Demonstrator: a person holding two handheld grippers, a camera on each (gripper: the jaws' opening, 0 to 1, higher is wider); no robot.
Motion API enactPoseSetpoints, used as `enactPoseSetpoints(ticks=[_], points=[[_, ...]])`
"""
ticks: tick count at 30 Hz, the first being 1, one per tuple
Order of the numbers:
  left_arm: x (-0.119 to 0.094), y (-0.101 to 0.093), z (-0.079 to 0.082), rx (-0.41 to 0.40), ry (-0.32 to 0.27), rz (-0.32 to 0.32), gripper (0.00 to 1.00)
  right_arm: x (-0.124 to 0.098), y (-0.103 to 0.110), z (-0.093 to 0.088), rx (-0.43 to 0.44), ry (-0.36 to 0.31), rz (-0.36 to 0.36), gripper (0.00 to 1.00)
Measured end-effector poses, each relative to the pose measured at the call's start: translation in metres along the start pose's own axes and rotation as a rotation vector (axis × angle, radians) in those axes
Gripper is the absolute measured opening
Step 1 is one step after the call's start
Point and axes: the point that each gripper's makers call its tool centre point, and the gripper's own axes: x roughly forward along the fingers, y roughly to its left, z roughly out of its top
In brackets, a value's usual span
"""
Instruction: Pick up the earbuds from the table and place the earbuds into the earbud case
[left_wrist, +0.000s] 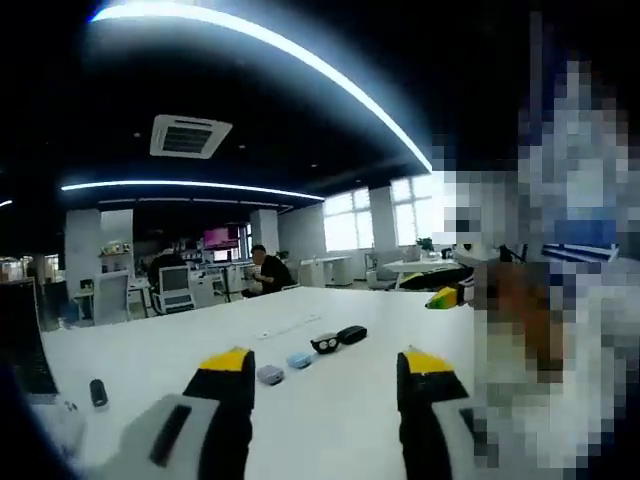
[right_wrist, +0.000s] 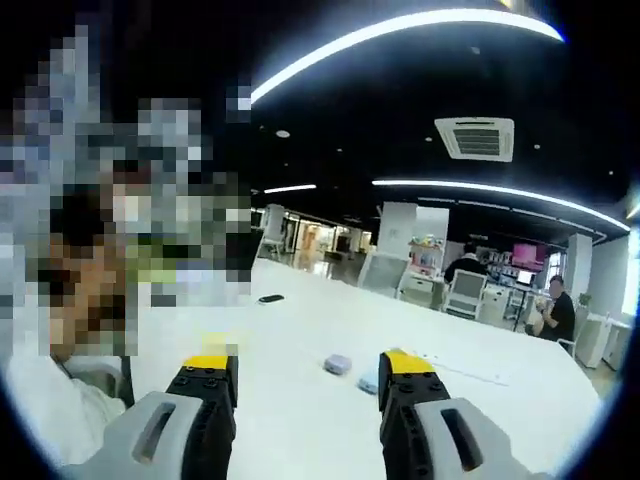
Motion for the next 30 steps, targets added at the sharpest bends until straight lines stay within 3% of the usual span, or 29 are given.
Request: enactPoseSetpoints(ticks=[7,30], points=[[-0.0019,0.0062,-0.0022,-0.009,0.006,0.026,0.58,-0.0048,0.0046,0.0026,-0.014,-0.006,0.0,0.54],[0.0044,0.0024,-0.0076,0.002,0.018,0.009,0.57,-0.0079,0.0025,0.0052,-0.028,-0.006,-0.013,0.53]])
